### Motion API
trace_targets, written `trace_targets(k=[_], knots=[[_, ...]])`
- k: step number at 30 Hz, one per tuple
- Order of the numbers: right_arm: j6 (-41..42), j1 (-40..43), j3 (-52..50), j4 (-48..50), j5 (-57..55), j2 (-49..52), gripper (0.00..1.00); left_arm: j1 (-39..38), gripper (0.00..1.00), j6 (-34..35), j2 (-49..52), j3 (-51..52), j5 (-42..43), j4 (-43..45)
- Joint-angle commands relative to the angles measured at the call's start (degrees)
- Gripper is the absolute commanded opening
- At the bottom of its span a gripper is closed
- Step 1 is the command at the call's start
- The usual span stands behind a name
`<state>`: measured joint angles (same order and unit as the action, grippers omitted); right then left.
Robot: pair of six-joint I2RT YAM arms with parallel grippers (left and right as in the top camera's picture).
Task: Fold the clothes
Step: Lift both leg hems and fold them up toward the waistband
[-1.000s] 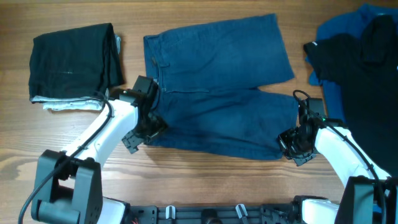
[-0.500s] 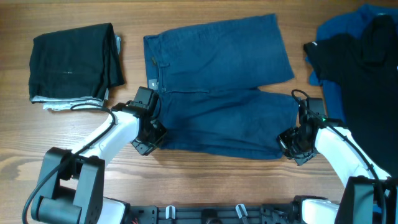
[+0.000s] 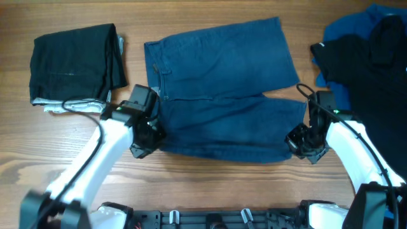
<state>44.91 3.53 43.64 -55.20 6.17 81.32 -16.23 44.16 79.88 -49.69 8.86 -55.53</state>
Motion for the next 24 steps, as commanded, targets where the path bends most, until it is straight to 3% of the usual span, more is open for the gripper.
trace_targets(k=[1, 7, 10, 19, 24], knots=[[-4.55, 0.09, 4.90, -3.82, -0.76, -0.24, 0.04, -0.07, 0.04, -1.36, -8.13, -1.38, -1.88, -3.26], [-11.39, 0.09, 17.90, -12.55, -0.28, -0.24, 0.04, -0.07, 0.04, -1.36, -13.55, -9.73, -2.19, -9.97], [-14.99, 0.09, 26.03, -12.66, 1.29, -0.17, 0.04, -0.07, 0.04, -1.38, -12.98, -14.67, -8.31, -9.07], [-17.94, 0.09, 32.96, 1.79, -0.52, 2.47, 0.04, -0.02, 0.04, -2.01, -7.72, -16.33, -18.86, 6.12], [-20.81, 0.07, 32.96, 13.07, 1.25, 12.24, 0.04, 0.00, 0.04, -2.23, -0.92, -16.33, -23.93, 13.07]])
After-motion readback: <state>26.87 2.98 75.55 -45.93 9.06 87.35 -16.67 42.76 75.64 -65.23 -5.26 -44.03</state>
